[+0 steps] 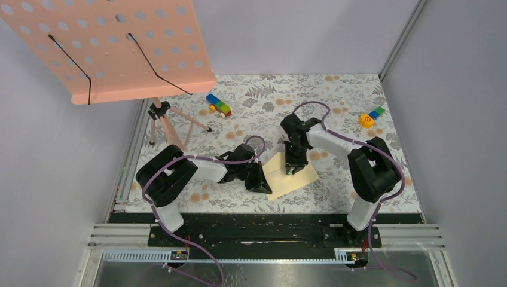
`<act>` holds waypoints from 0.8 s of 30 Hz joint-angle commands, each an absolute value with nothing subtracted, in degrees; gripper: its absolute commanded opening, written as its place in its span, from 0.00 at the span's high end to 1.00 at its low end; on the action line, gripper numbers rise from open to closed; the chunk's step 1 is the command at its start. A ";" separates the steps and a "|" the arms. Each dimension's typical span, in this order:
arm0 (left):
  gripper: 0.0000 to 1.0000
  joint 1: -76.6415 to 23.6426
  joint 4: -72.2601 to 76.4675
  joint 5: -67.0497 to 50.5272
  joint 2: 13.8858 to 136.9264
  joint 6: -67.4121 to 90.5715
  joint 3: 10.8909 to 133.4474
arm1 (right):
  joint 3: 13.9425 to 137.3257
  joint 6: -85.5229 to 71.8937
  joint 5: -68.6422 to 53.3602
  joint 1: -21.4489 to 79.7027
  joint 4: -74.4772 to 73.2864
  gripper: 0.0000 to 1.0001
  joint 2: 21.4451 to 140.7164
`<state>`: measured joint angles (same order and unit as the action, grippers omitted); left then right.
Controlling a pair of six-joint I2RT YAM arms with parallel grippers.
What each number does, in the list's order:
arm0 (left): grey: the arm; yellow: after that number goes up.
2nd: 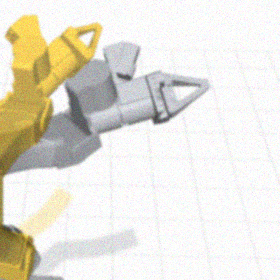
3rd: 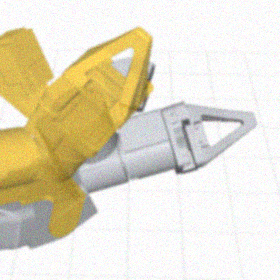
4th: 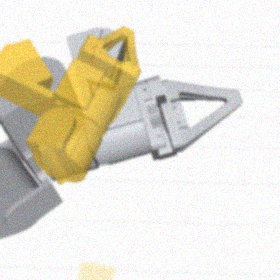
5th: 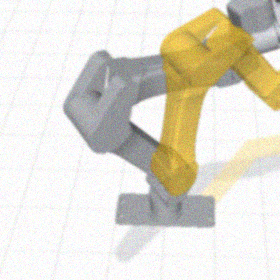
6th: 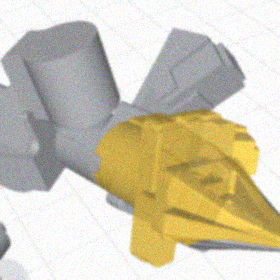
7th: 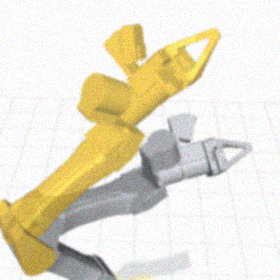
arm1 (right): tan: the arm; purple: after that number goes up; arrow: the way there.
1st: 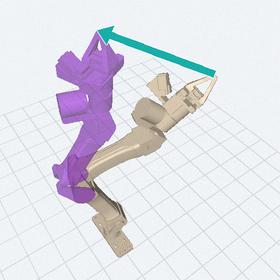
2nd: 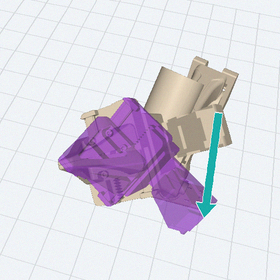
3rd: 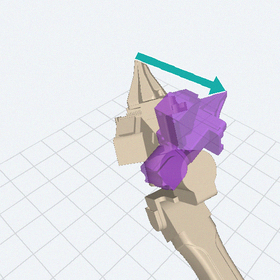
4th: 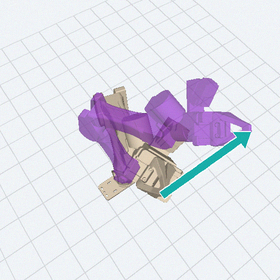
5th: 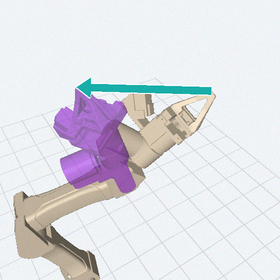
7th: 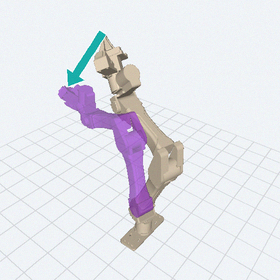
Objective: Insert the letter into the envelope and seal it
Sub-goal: Paint the envelope at the center of the board.
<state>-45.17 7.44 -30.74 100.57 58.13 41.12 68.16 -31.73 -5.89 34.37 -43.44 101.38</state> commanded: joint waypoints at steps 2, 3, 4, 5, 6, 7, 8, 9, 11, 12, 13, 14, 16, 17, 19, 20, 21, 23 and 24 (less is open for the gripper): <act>1.00 -45.25 3.44 -27.00 101.80 56.54 39.31 | 66.91 -29.36 -1.01 31.47 -45.04 1.00 100.63; 1.00 -45.20 3.44 -27.11 101.90 56.52 39.37 | 66.72 -29.82 -1.50 31.92 -44.75 1.00 100.75; 1.00 -45.23 3.43 -27.10 101.87 56.51 39.39 | 66.71 -30.19 -1.62 32.76 -44.62 1.00 100.89; 1.00 -45.24 3.39 -27.00 101.87 56.51 39.44 | 66.75 -30.81 -1.67 33.81 -44.49 1.00 101.00; 1.00 -45.18 3.35 -26.91 101.68 56.51 39.32 | 67.02 -31.17 -1.74 35.05 -44.35 1.00 101.36; 1.00 -45.23 3.34 -26.97 101.70 56.51 39.29 | 67.47 -31.63 -1.94 36.58 -44.37 1.00 101.75; 1.00 -45.26 3.38 -26.99 101.70 56.52 39.29 | 67.98 -32.05 -2.47 37.96 -44.13 1.00 102.22; 1.00 -45.25 3.37 -26.97 101.73 56.58 39.29 | 68.22 -32.65 -5.05 38.95 -43.25 1.00 102.68; 1.00 -45.18 3.23 -26.90 101.69 56.60 39.29 | 68.12 -34.15 -7.99 39.69 -41.26 1.00 103.03; 1.00 -45.21 3.15 -26.87 101.50 56.54 39.29 | 68.24 -34.46 -7.55 39.80 -41.06 1.00 103.07; 1.00 -45.25 3.01 -26.79 101.38 56.56 39.33 | 68.41 -34.37 -6.28 39.71 -41.50 1.00 103.05; 1.00 -45.23 2.85 -26.71 101.25 56.52 39.34 | 68.65 -33.85 -4.47 39.71 -42.28 1.00 103.01; 1.00 -45.19 2.74 -26.82 101.08 56.39 39.38 | 68.69 -32.18 -1.26 39.36 -43.97 1.00 102.88; 1.00 -45.17 2.65 -26.89 101.14 56.34 39.49 | 68.33 -31.49 0.35 38.90 -44.66 1.00 102.67; 1.00 -45.20 2.77 -26.94 101.21 56.36 39.42 | 66.88 -30.63 3.10 37.24 -45.67 1.00 101.50; 1.00 -45.26 2.74 -26.94 101.12 56.42 39.38 | 65.96 -30.37 3.77 36.11 -45.63 1.00 100.76; 1.00 -45.24 2.85 -26.94 101.19 56.42 39.40 | 64.99 -30.10 4.39 35.03 -45.68 1.00 100.00; 1.00 -45.26 2.84 -26.92 101.15 56.43 39.38 | 63.52 -29.63 5.51 33.11 -45.73 1.00 98.78; 1.00 -45.24 2.83 -26.93 101.13 56.38 39.38 | 63.17 -29.28 5.85 32.45 -45.86 1.00 98.44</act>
<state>-45.17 7.44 -30.79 100.57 58.33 41.12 66.65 -31.79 -3.14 36.40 -42.41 99.88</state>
